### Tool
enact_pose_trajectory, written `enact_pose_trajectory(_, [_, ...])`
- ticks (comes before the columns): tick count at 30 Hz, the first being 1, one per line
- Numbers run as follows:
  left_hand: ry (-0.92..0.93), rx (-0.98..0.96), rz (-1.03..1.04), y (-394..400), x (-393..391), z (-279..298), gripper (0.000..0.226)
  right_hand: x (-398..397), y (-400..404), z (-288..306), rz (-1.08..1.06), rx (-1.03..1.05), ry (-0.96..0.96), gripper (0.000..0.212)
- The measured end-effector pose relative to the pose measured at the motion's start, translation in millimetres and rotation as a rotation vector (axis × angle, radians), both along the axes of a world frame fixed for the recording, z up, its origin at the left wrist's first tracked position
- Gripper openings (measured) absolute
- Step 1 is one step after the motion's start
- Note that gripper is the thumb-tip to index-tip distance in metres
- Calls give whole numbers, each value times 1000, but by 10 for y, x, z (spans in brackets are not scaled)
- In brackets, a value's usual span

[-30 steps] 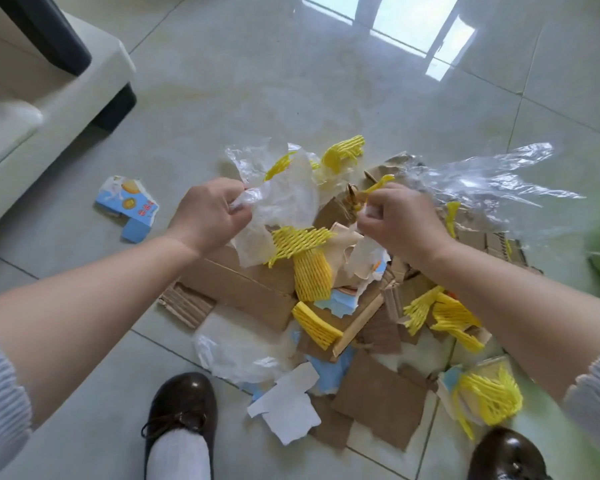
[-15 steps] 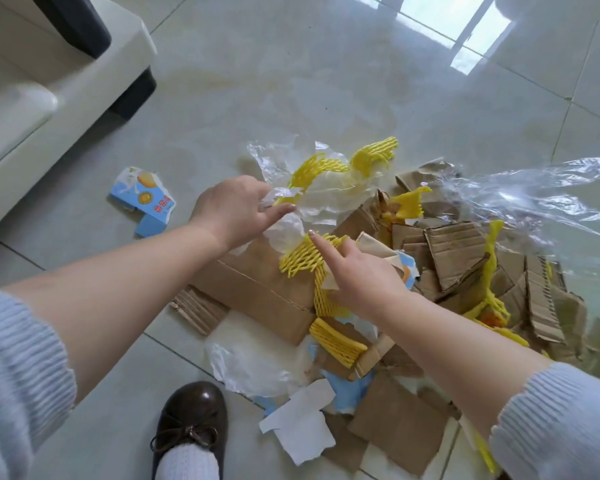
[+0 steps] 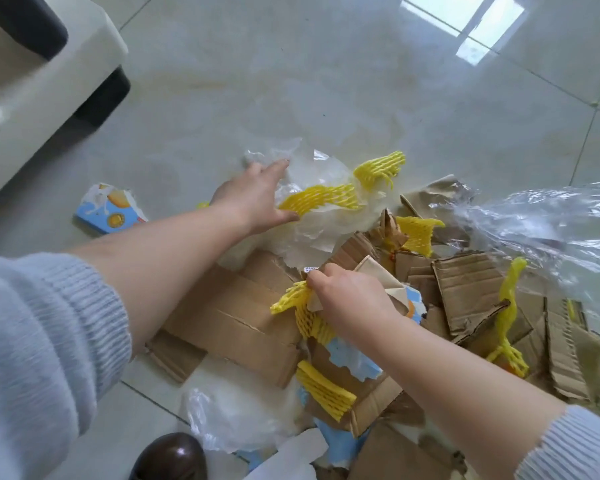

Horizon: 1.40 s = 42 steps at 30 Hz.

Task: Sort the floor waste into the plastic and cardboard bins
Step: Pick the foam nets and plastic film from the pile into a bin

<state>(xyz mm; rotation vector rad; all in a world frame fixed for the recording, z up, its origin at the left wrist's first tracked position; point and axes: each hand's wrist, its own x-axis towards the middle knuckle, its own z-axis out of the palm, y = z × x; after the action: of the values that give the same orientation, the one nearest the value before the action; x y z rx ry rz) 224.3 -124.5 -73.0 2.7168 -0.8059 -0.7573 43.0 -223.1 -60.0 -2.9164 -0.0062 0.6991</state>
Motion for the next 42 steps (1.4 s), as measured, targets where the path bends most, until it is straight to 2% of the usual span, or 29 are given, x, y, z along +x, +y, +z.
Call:
enact_pose_trajectory(3, [-73, 102, -52, -106, -36, -85, 87, 12, -23, -40, 15, 27, -15, 25])
enact_pose_trajectory(8, [-182, 70, -93, -175, -93, -160, 32, -31, -60, -43, -24, 136, -75, 20])
enact_pose_trajectory(10, [-209, 25, -93, -155, -109, -149, 23, -48, -83, -7, -99, 193, -105, 20])
enact_pose_trajectory(12, [-219, -37, -36, -91, -113, -91, 25, -44, -114, 64, -210, 258, -142, 17])
enact_pose_trajectory(15, [-275, -147, -21, 27, -146, 79, 39, -48, -173, 208, -405, 371, -234, 23])
enact_pose_trajectory(18, [-250, -289, 10, 114, -182, 379, 25, -93, -267, 472, -531, 477, -307, 20])
enact_pose_trajectory(19, [-231, -300, 40, 134, -200, 509, 20, -126, -311, 580, -554, 484, -319, 15])
enact_pose_trajectory(23, [-223, -307, 100, 155, -380, 1118, 20, -381, -523, 1121, -601, 445, -390, 21])
enact_pose_trajectory(24, [-232, -327, 77, 152, -446, 1274, 12, -474, -583, 1292, -603, 427, -421, 22])
enact_pose_trajectory(27, [-256, -387, -68, 94, -704, 1825, 46, -798, -786, 1813, -663, 397, -517, 25])
enact_pose_trajectory(30, [-307, -475, -199, -13, -1058, 2430, 54, -1270, -987, 2320, -740, 397, -623, 22])
enact_pose_trajectory(34, [-335, -531, -297, -249, -1640, 3063, 23, -2075, -1141, 2846, -862, 392, -750, 27])
enact_pose_trajectory(37, [-378, -550, -395, -570, -2208, 3417, 40, -2779, -1176, 3092, -989, 416, -819, 22])
enact_pose_trajectory(40, [-440, -608, -483, -951, -2868, 3671, 38, -3495, -1226, 3255, -1115, 412, -882, 7])
enact_pose_trajectory(42, [-366, -696, -512, -1200, -3312, 3776, 31, -3925, -1310, 3334, -1221, 379, -925, 15])
